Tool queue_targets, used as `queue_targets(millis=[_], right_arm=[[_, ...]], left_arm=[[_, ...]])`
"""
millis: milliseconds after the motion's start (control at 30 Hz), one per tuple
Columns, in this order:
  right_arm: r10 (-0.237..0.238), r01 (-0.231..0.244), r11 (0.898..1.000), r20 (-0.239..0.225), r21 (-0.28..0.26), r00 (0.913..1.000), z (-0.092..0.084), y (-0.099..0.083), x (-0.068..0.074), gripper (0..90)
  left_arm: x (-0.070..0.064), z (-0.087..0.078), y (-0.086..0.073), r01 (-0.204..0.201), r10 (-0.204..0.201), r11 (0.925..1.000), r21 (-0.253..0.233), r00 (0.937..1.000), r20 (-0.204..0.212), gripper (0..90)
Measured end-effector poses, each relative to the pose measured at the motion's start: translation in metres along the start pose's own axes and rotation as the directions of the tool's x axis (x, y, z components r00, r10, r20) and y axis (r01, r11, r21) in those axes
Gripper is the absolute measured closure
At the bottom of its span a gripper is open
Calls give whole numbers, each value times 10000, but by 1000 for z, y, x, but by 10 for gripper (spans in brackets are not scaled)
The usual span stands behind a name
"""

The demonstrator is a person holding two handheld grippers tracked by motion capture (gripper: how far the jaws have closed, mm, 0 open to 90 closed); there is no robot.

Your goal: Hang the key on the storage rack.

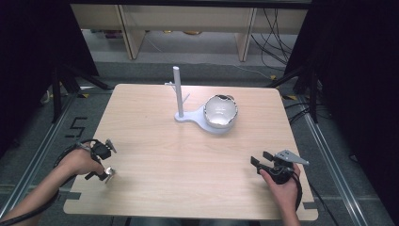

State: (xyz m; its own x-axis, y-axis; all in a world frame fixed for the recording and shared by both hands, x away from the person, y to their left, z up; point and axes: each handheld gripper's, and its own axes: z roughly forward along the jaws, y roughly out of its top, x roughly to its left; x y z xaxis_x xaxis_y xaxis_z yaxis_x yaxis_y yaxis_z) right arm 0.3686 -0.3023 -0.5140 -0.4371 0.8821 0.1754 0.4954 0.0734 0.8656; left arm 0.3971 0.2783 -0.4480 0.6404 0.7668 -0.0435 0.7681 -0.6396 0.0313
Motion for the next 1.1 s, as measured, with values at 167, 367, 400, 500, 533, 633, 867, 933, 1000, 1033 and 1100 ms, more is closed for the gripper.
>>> queue_targets(millis=[167,367,400,500,533,633,867,933,1000,1033,1100], right_arm=[[-19,19,10000,113,3,9999,1,0,0,359],[97,-97,9999,0,-74,10000,0,0,0,359],[123,-123,9999,-22,-58,9999,0,0,0,359],[122,-123,9997,-50,-195,9999,1,0,0,359],[125,-126,9997,-55,-201,9999,1,-1,0,359],[21,-23,9998,-84,-206,10000,1,-1,-1,359],[284,-284,9995,-30,-160,9996,2,-1,3,359],[396,-398,9991,-162,-128,9991,0,-1,4,359],[292,-293,9995,-41,-143,9996,1,-1,3,359],[257,-257,9996,-40,-121,9997,1,-1,2,360],[250,-251,9995,-47,-191,9997,2,-1,3,360]], left_arm=[[-10,-34,22,-636,622,9976,-286,9970,-467,833],[-24,-64,51,-1712,1696,9851,-140,9824,-776,832],[-27,-65,55,-1870,1865,9824,21,9787,-853,833],[-34,-63,65,-2161,2202,9752,486,9697,-1056,832],[-35,-62,71,-2523,2567,9664,502,9580,-1278,832],[-38,-61,80,-2676,2716,9624,464,9497,-1560,832],[-37,-64,98,-2827,2838,9581,466,9142,-2894,832],[-36,-67,102,-2793,2729,9598,287,9036,-3302,832],[-35,-71,104,-2816,2622,9595,-8,8945,-3621,832],[-33,-76,105,-2795,2442,9593,-405,8928,-3784,832],[-31,-82,106,-2681,2070,9571,-1102,8983,-3877,832]])
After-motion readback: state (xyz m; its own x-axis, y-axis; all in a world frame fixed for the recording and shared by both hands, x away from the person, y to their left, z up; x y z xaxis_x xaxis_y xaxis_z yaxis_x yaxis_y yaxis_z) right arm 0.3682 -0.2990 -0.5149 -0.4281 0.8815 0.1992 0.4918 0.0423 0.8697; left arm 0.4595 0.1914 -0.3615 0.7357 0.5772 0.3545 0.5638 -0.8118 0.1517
